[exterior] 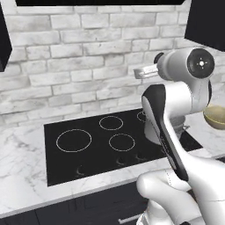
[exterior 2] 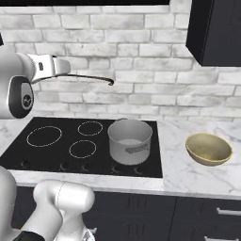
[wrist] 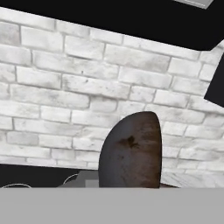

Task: Open the cabinet and move the ladle to the pot. Then close the cabinet.

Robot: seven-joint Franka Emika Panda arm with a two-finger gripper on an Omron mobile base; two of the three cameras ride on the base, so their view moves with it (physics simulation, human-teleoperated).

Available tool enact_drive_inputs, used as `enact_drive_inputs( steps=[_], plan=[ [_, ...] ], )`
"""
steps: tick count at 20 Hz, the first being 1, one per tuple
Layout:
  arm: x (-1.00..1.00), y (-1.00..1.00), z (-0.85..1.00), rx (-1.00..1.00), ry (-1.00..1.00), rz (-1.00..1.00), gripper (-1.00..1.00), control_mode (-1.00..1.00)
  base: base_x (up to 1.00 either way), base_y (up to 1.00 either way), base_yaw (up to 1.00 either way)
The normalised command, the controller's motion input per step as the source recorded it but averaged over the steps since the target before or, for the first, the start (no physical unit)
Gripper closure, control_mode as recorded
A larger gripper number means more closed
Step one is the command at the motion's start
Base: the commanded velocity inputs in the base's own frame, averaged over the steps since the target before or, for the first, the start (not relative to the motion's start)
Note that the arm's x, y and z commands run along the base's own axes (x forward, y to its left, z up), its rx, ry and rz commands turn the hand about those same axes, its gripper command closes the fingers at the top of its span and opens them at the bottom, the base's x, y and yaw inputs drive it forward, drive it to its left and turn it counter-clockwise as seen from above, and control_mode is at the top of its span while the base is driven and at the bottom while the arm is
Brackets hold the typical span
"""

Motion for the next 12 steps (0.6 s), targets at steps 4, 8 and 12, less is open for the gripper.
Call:
enact_drive_inputs(
  steps=[4, 8, 12],
  plan=[
    [0.0, 0.0, 0.0, 0.0, 0.0, 0.0, 1.0, 1.0, 0.75, -0.14, 0.14],
    [0.19, -0.31, -0.2, 0.01, 0.05, 0.06, 1.0, -1.0, 0.11, -0.04, 0.03],
    [0.19, -0.6, -0.31, 0.0, 0.11, 0.05, 1.0, -1.0, 0.0, 0.0, 0.0]
  ],
)
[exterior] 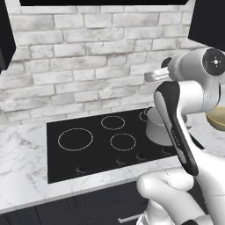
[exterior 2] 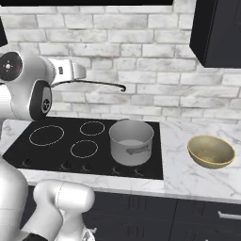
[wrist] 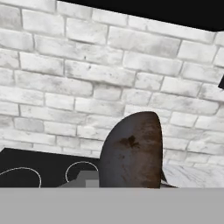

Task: Open the cabinet and move the ladle to the pot. Then close the cabinet.

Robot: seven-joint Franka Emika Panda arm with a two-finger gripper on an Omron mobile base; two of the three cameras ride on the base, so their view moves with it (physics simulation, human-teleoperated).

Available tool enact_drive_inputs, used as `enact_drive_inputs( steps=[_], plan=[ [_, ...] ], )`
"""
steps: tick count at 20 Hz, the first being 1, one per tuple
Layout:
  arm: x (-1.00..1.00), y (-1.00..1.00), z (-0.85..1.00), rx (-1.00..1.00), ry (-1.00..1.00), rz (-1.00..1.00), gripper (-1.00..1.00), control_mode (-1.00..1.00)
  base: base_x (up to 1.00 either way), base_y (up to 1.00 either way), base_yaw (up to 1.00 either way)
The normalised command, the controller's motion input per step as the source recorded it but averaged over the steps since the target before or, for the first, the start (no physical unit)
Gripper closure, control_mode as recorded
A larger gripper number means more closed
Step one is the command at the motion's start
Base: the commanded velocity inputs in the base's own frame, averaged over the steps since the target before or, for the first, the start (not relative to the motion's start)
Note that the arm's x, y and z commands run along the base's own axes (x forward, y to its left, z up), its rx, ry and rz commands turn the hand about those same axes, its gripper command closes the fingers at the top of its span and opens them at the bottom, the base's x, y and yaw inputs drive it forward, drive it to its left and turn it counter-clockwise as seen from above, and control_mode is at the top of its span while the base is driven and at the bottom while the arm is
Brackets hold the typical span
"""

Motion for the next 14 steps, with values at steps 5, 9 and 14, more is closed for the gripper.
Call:
enact_drive_inputs(
  steps=[5, 9, 14],
  plan=[
    [0.2, -0.54, -0.27, -0.01, 0.15, 0.06, 1.0, -1.0, 0.0, 0.0, 0.0],
    [0.25, -0.47, -0.28, -0.04, 0.29, 0.04, 1.0, -1.0, 0.0, 0.0, 0.0],
    [0.17, -0.54, -0.36, -0.04, 0.3, 0.01, 1.0, -1.0, 0.0, 0.0, 0.0]
  ],
)
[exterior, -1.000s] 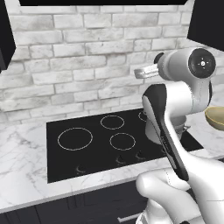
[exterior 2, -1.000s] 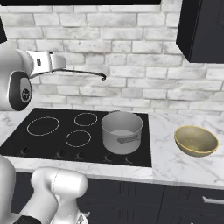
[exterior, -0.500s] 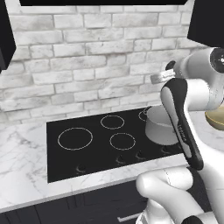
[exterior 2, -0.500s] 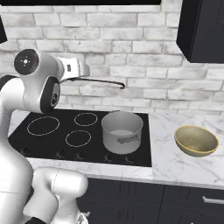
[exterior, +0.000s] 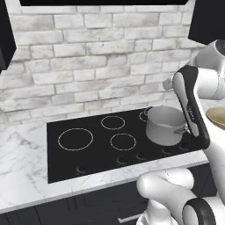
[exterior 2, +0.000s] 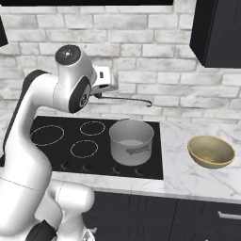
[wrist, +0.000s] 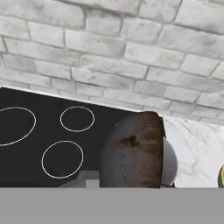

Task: Open the cabinet and move the ladle to the pot. Then close the cabinet.

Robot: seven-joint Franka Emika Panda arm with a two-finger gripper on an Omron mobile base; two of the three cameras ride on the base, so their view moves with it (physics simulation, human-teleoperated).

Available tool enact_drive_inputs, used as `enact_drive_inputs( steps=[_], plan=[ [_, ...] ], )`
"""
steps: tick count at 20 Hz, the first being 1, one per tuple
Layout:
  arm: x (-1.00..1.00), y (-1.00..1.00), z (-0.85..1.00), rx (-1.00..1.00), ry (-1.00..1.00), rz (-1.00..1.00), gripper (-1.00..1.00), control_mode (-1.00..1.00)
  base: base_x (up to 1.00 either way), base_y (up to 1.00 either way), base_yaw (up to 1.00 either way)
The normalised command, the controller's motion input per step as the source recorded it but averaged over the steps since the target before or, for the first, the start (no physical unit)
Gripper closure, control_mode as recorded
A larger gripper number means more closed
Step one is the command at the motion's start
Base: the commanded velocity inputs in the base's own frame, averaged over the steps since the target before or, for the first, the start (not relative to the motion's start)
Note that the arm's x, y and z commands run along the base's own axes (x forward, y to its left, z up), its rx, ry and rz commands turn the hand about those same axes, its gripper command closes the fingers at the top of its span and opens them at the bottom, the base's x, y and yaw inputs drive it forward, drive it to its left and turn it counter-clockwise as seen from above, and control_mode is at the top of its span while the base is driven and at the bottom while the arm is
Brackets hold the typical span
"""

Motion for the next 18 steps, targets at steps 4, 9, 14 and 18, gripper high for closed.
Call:
enact_drive_inputs(
  steps=[4, 9, 14, 18],
  plan=[
    [0.07, -0.5, -0.54, -0.1, 0.24, 0.0, 1.0, -1.0, 0.0, 0.0, 0.0],
    [0.16, -0.45, -0.7, -0.11, 0.19, 0.0, 1.0, -1.0, 0.0, 0.0, 0.0],
    [0.03, -0.14, -0.48, -0.1, 0.06, 0.0, 1.0, -1.0, 0.0, 0.0, 0.0],
    [0.1, 0.0, -0.35, -0.12, 0.02, 0.0, 1.0, -1.0, 0.0, 0.0, 0.0]
  ],
)
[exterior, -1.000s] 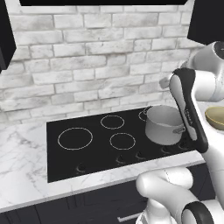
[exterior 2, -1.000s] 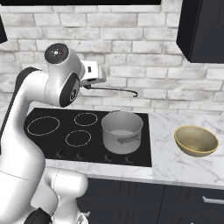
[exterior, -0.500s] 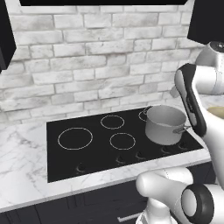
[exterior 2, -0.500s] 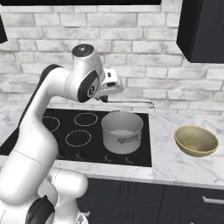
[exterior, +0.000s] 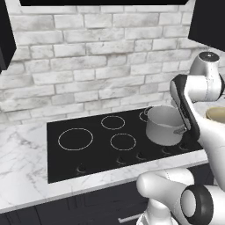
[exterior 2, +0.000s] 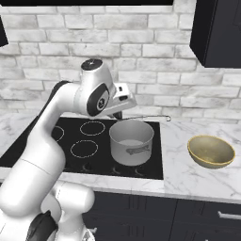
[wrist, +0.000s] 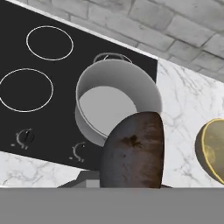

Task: Open the cabinet and move the ladle to the pot. Then close the cabinet.

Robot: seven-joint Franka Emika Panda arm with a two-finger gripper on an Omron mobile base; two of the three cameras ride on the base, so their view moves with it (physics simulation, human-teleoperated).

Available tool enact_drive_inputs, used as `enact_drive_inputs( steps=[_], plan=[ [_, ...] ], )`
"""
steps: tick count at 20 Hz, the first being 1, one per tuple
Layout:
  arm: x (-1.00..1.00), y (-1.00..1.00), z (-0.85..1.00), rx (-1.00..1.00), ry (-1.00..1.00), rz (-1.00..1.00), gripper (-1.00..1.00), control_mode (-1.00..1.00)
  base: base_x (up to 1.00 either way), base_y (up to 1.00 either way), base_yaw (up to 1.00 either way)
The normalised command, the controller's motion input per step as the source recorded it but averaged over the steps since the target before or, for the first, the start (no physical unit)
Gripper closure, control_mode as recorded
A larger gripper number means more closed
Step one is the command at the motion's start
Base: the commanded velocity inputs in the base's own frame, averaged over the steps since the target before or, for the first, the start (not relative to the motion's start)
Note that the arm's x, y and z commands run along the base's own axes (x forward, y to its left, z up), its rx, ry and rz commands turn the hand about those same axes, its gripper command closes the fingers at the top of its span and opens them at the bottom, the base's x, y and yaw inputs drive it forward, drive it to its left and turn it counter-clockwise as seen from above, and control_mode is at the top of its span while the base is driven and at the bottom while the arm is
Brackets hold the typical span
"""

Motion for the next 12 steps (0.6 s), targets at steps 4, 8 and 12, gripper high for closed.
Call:
enact_drive_inputs(
  steps=[4, 8, 12],
  plan=[
    [0.12, 0.03, -0.45, -0.15, 0.01, 0.0, 1.0, -1.0, 0.0, 0.0, 0.0],
    [0.15, 0.0, -0.32, -0.1, 0.02, 0.0, 1.0, -1.0, 0.0, 0.0, 0.0],
    [0.04, 0.0, -0.17, 0.0, 0.05, 0.0, 1.0, -1.0, 0.0, 0.0, 0.0]
  ],
)
